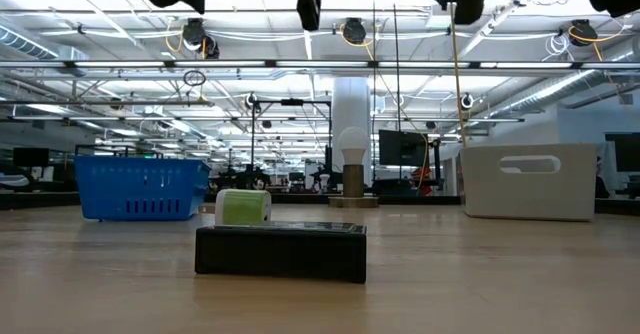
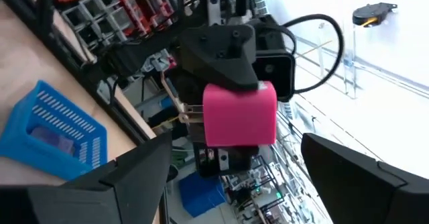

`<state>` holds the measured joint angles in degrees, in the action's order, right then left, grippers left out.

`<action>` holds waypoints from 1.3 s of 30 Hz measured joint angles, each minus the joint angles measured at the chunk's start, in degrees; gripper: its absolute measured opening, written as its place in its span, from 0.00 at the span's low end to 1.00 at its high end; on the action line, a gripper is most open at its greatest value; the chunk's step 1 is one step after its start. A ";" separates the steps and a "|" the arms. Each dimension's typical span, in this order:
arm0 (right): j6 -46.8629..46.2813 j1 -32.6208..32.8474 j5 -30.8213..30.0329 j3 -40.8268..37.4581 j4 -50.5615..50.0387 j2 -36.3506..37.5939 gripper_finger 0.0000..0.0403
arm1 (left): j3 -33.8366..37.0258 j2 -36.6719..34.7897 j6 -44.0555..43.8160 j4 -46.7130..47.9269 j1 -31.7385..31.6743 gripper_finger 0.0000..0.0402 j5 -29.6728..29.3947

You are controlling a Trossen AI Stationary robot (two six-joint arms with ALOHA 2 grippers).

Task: Pick & Place Office items
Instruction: Put the pink charger adapter into the gray bin

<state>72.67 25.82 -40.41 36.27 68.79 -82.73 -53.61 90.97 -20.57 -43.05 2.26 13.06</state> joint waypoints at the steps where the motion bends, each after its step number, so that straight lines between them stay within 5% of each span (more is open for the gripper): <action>1: 0.27 0.01 0.03 0.00 -0.27 -0.03 0.80 | -0.31 0.50 -0.16 -0.02 0.00 0.36 0.03; 20: -0.05 -1.01 0.05 1.75 -2.61 -0.91 0.78 | -3.19 4.23 -1.97 0.77 0.04 0.36 2.10; 25: -1.10 -1.09 0.16 1.75 -3.62 -0.93 0.68 | -3.21 4.23 -1.78 0.89 0.09 0.36 1.91; 33: -4.51 -1.75 0.18 1.70 -4.81 -0.89 0.39 | -3.19 4.23 -1.91 1.80 0.07 0.36 2.01; 39: -4.83 -1.68 0.15 1.70 -4.86 -0.89 0.39 | -3.20 4.23 -2.03 2.05 -0.18 0.36 2.49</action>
<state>67.85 24.14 -40.27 37.98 63.94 -83.61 -56.81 95.20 -22.61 -41.00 2.08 15.55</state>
